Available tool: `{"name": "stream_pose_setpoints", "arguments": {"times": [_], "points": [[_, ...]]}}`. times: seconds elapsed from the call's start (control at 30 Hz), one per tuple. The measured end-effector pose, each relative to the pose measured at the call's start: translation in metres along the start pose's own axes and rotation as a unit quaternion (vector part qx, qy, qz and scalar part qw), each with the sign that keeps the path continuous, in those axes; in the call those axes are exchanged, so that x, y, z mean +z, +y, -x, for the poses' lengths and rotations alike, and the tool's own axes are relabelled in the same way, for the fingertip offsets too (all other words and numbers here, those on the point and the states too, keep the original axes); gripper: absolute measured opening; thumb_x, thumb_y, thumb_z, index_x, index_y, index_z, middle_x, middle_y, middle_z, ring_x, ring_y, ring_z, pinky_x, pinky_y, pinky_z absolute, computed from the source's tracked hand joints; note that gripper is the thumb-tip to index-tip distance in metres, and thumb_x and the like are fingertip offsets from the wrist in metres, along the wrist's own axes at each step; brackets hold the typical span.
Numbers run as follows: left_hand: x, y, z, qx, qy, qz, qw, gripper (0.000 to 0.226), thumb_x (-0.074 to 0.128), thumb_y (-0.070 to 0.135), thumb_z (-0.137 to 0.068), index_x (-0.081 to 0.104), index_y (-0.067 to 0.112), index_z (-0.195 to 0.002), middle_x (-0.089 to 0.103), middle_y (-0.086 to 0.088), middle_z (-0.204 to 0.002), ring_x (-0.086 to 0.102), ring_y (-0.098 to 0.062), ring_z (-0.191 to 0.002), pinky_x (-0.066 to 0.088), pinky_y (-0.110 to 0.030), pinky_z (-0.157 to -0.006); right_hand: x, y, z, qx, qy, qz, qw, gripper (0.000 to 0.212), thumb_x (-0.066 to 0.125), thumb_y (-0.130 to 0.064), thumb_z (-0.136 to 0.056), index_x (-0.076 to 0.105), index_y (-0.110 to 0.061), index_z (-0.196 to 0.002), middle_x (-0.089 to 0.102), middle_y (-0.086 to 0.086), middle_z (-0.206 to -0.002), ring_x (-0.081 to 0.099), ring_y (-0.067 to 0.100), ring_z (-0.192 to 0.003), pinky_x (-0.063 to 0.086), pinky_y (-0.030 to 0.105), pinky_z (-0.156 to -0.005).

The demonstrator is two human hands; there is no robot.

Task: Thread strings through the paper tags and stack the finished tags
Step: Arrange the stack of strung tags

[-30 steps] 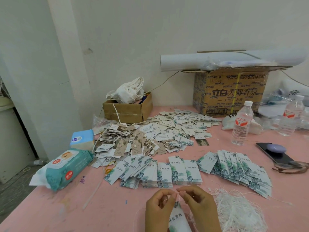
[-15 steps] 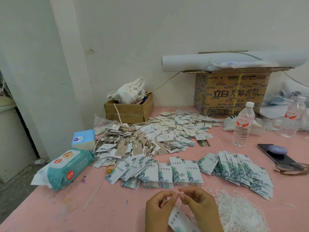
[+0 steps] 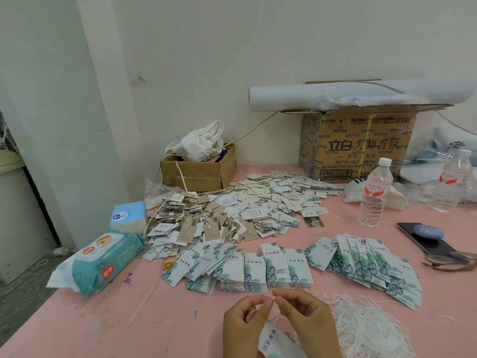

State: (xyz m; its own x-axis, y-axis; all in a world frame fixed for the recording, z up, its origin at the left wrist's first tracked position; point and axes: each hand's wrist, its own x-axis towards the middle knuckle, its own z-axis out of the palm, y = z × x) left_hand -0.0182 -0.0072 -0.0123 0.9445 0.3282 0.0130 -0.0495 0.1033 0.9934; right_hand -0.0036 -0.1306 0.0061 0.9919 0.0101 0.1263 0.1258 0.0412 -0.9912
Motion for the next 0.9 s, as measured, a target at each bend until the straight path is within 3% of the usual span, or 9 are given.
{"name": "stream_pose_setpoints", "arguments": {"times": [0.2,0.3,0.4,0.5,0.7,0.9], "points": [[-0.001,0.004,0.001,0.006,0.001,0.001,1.0,0.015,0.076,0.003,-0.079,0.077,0.014,-0.069,0.029,-0.005,-0.051,0.032,-0.011,-0.043,0.031,-0.017,-0.046,0.001,-0.002,0.002,-0.004,-0.018,0.023,1.0,0.024,0.078,0.0,-0.072,0.08,-0.024,-0.071,0.073,0.006,-0.067,0.065,0.007,-0.058,0.051,0.017,-0.056],[-0.001,0.006,0.002,-0.004,-0.001,0.022,1.0,0.012,0.078,0.003,-0.075,0.077,0.011,-0.067,0.029,-0.004,-0.05,0.032,-0.014,-0.045,0.031,-0.019,-0.047,0.001,-0.005,0.003,0.004,-0.02,0.012,1.0,0.012,0.08,-0.013,-0.067,0.08,-0.023,-0.073,0.072,0.007,-0.068,0.064,0.008,-0.058,0.051,0.019,-0.056],[-0.003,0.01,0.003,-0.003,-0.017,0.041,0.999,0.007,0.083,0.011,-0.064,0.077,0.01,-0.065,0.042,-0.001,-0.046,0.038,-0.014,-0.047,0.035,-0.02,-0.049,0.0,-0.009,0.001,0.011,-0.044,-0.012,0.999,0.013,0.077,-0.02,-0.062,0.08,-0.02,-0.074,0.072,0.012,-0.07,0.062,0.01,-0.058,0.051,0.019,-0.059],[-0.005,0.012,0.002,-0.011,-0.032,0.078,0.996,0.016,0.082,0.015,-0.052,0.075,0.005,-0.062,0.051,-0.002,-0.044,0.043,-0.012,-0.042,0.038,-0.018,-0.046,-0.002,-0.009,-0.001,0.021,-0.075,-0.036,0.996,0.013,0.076,-0.018,-0.063,0.08,-0.016,-0.076,0.072,0.016,-0.073,0.063,0.014,-0.059,0.053,0.021,-0.061],[-0.008,0.007,0.0,-0.025,-0.037,0.078,0.996,0.018,0.084,0.016,-0.052,0.074,0.005,-0.062,0.053,-0.016,-0.054,0.047,-0.018,-0.053,0.04,-0.023,-0.053,-0.003,-0.005,-0.001,0.021,-0.094,-0.04,0.995,0.013,0.076,-0.016,-0.064,0.08,-0.012,-0.076,0.073,0.017,-0.076,0.064,0.015,-0.062,0.054,0.022,-0.064],[-0.007,0.006,0.0,-0.024,-0.039,0.083,0.996,0.018,0.082,0.016,-0.05,0.073,0.005,-0.061,0.058,-0.017,-0.054,0.05,-0.017,-0.048,0.042,-0.021,-0.048,0.0,-0.005,0.001,0.011,-0.08,-0.045,0.996,0.012,0.075,-0.012,-0.063,0.079,-0.011,-0.073,0.071,0.018,-0.072,0.063,0.014,-0.059,0.053,0.021,-0.061]]}}
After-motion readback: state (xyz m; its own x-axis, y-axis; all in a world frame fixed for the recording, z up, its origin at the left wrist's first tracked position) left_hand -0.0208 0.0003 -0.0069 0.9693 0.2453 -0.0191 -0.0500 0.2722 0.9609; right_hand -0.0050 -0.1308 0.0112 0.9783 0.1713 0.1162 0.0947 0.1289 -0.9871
